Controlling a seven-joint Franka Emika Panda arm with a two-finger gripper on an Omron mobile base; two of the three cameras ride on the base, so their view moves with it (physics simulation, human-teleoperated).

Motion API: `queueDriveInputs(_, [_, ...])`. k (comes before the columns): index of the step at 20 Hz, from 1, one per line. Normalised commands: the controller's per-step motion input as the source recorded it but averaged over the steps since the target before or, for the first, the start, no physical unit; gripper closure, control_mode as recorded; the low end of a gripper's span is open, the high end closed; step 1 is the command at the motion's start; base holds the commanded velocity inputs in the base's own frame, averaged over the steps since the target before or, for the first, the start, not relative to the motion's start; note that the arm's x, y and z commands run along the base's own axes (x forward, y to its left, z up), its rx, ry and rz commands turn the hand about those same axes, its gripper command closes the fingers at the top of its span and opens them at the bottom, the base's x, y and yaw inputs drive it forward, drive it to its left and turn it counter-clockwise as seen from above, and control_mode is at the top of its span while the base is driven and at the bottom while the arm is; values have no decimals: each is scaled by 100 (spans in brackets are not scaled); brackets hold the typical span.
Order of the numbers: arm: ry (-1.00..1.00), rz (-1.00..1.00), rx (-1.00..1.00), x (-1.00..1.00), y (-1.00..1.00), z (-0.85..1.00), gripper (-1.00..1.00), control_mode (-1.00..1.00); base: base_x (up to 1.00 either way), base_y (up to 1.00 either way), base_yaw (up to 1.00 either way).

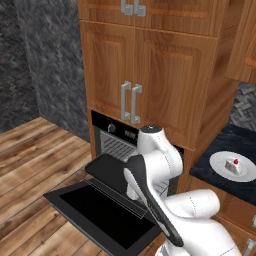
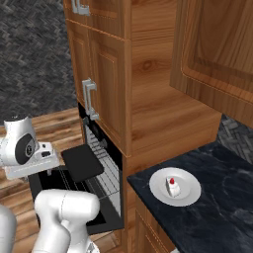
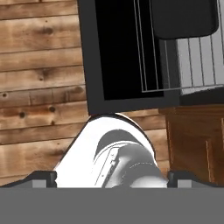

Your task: Take the baked cake out of the oven and place it on the plate for cooling. Then close the oven door.

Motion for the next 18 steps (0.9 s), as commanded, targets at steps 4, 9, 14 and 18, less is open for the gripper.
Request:
queueDriveInputs(4, [7,0,0,42,78,-57,-100,-100,0,0,0])
queueDriveInputs(9, [3,0,0,57,66,-55,-100,-100,0,0,0])
queueDriveInputs(14, [1,0,-1,69,60,-61,-100,-100,0,0,0])
queueDriveInputs(18, [0,0,-3,73,52,-61,-100,-100,0,0,0])
